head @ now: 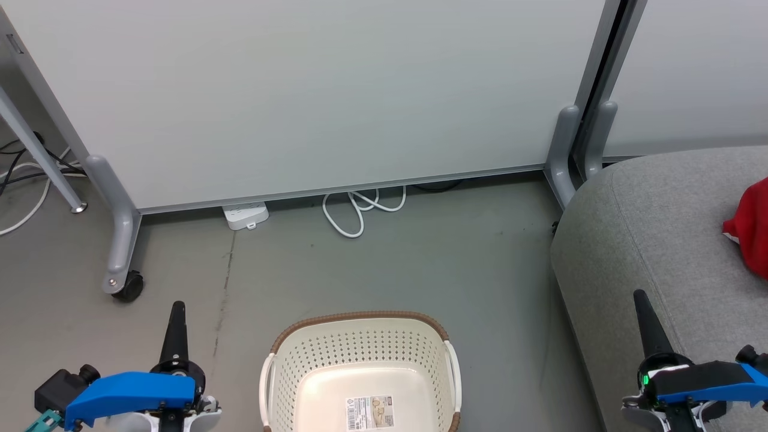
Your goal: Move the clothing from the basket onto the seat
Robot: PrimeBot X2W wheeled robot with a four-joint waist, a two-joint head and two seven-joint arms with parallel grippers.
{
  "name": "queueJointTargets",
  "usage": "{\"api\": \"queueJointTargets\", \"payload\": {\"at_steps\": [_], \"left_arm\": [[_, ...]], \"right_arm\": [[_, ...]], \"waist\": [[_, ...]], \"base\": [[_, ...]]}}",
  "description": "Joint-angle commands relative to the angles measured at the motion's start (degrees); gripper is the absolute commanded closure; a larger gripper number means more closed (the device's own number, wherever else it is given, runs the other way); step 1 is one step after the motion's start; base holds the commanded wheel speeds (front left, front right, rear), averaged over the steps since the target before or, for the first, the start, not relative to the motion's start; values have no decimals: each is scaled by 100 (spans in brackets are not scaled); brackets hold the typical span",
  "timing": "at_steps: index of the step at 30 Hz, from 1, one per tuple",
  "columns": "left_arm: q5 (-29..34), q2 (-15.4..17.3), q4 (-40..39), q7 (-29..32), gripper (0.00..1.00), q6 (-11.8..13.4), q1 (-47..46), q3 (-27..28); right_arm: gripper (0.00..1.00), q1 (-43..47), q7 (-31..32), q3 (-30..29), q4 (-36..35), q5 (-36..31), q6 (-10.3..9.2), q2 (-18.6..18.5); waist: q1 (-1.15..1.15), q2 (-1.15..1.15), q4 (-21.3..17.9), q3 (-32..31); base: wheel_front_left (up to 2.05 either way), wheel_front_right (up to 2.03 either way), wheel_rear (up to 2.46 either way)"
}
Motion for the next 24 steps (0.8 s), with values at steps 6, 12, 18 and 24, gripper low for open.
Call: {"api": "queueJointTargets", "payload": {"at_steps": [6,12,18,24], "left_arm": [[-375,34,-78,106,100,-10,-160,63],[-688,33,-92,189,100,-10,-174,104],[-982,32,-103,266,100,-11,-189,137],[-1258,30,-117,347,100,-12,-207,165]], "right_arm": [[100,-120,108,-18,-73,400,2,-26],[100,-146,200,-27,-82,728,2,-27],[100,-168,271,-36,-85,1041,2,-28],[100,-167,346,-44,-91,1339,2,-28]], "waist": [[0,0,-16,-2],[0,0,-33,-5],[0,0,-51,-8],[0,0,-68,-10]], "base": [[0,0,0],[0,0,0],[0,0,0],[0,0,0]]}}
